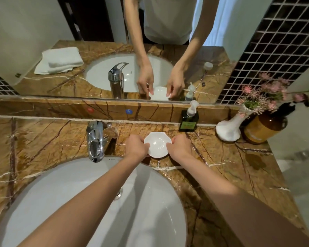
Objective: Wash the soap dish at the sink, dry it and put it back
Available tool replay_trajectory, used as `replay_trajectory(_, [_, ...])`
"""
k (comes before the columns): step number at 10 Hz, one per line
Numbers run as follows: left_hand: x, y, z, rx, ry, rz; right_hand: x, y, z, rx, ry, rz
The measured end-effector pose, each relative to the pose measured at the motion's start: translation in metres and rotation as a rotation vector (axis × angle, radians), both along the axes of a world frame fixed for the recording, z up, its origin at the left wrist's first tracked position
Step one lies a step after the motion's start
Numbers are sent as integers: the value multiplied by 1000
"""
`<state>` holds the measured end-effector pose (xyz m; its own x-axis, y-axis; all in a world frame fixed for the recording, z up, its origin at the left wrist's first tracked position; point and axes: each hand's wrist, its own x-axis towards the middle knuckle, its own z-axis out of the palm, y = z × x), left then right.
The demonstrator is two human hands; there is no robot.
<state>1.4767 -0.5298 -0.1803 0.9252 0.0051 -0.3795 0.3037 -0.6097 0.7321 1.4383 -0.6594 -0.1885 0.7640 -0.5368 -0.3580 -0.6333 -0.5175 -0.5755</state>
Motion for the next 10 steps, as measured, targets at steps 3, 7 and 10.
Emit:
replay_trajectory(3, [7,-3,-6,73,-78,-25,1,1,-8,-20,-12,-13])
replay_trajectory(7, [5,-2,-8,116,-111,-91,0,4,-11,-89,-20,-26])
replay_trajectory(10, [-2,5,-8,172,-211,-202,-13,4,-6,-70,-141,5])
